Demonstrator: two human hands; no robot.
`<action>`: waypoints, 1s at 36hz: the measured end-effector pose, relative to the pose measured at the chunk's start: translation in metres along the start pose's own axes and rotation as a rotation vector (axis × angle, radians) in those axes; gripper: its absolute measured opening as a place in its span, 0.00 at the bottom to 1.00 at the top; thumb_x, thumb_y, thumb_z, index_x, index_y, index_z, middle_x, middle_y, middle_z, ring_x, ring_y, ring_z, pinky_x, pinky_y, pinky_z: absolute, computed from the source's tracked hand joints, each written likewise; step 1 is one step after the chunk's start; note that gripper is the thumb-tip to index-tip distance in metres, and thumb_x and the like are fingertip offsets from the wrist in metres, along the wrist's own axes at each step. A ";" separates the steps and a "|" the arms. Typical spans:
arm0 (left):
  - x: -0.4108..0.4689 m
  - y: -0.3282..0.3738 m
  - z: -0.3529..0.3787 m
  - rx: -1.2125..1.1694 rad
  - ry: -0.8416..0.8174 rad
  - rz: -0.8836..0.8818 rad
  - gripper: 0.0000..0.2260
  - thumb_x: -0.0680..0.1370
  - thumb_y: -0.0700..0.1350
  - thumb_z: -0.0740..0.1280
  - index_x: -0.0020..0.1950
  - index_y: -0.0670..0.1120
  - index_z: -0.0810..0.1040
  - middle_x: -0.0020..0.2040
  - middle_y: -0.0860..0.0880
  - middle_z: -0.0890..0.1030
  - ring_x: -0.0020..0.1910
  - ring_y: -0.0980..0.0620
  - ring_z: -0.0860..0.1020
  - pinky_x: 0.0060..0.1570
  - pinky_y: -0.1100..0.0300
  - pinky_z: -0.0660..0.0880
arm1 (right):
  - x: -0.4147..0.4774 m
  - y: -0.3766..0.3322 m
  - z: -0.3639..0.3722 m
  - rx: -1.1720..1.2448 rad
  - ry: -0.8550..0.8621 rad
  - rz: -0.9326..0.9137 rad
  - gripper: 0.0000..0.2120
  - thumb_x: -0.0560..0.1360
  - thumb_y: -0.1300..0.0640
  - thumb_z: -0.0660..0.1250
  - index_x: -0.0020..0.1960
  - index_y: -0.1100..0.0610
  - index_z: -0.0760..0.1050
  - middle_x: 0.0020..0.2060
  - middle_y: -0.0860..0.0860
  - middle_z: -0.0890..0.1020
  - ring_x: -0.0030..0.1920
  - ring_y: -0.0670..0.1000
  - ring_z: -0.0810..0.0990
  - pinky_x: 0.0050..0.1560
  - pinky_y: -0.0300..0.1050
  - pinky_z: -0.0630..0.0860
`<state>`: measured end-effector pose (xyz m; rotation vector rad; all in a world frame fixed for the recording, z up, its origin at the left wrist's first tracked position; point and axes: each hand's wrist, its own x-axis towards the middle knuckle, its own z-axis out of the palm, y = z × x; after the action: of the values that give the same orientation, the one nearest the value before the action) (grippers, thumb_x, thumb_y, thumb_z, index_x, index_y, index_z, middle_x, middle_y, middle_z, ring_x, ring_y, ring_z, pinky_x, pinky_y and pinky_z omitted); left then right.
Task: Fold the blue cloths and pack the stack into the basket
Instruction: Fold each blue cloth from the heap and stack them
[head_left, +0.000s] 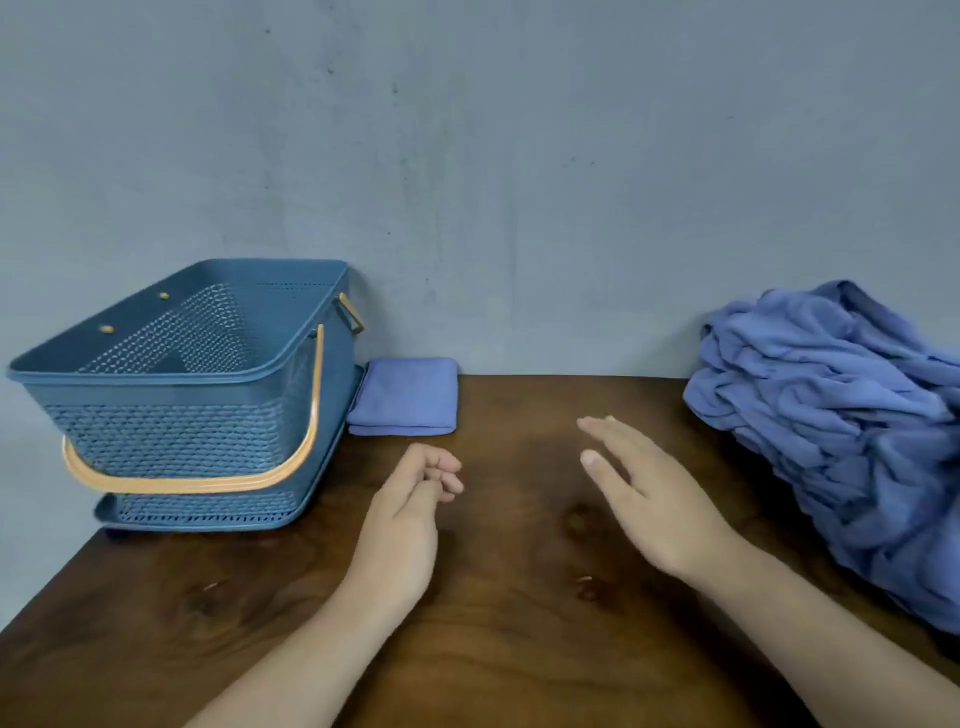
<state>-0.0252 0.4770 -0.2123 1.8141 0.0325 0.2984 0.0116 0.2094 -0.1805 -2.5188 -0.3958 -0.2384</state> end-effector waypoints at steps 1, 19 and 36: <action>-0.003 0.000 0.003 0.057 -0.051 0.020 0.13 0.79 0.45 0.57 0.51 0.56 0.81 0.48 0.53 0.84 0.51 0.54 0.82 0.58 0.51 0.75 | -0.014 0.011 -0.009 -0.005 -0.006 -0.007 0.24 0.86 0.38 0.56 0.81 0.37 0.64 0.74 0.27 0.61 0.77 0.30 0.53 0.77 0.38 0.59; 0.023 0.135 0.147 0.473 -0.365 0.354 0.06 0.84 0.55 0.66 0.59 0.58 0.80 0.55 0.61 0.82 0.55 0.60 0.80 0.54 0.65 0.74 | -0.049 0.109 -0.042 0.173 -0.041 0.026 0.26 0.85 0.48 0.62 0.82 0.44 0.63 0.79 0.35 0.62 0.66 0.42 0.76 0.71 0.36 0.68; 0.153 0.255 0.352 1.105 -0.641 0.626 0.12 0.84 0.52 0.69 0.66 0.50 0.80 0.62 0.47 0.82 0.54 0.48 0.79 0.52 0.55 0.75 | -0.042 0.120 -0.039 0.163 0.005 -0.014 0.25 0.85 0.51 0.61 0.81 0.48 0.64 0.78 0.41 0.64 0.70 0.47 0.73 0.68 0.43 0.72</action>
<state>0.1653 0.1035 -0.0217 2.9123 -1.0115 0.1054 0.0086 0.0826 -0.2205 -2.3557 -0.4137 -0.2096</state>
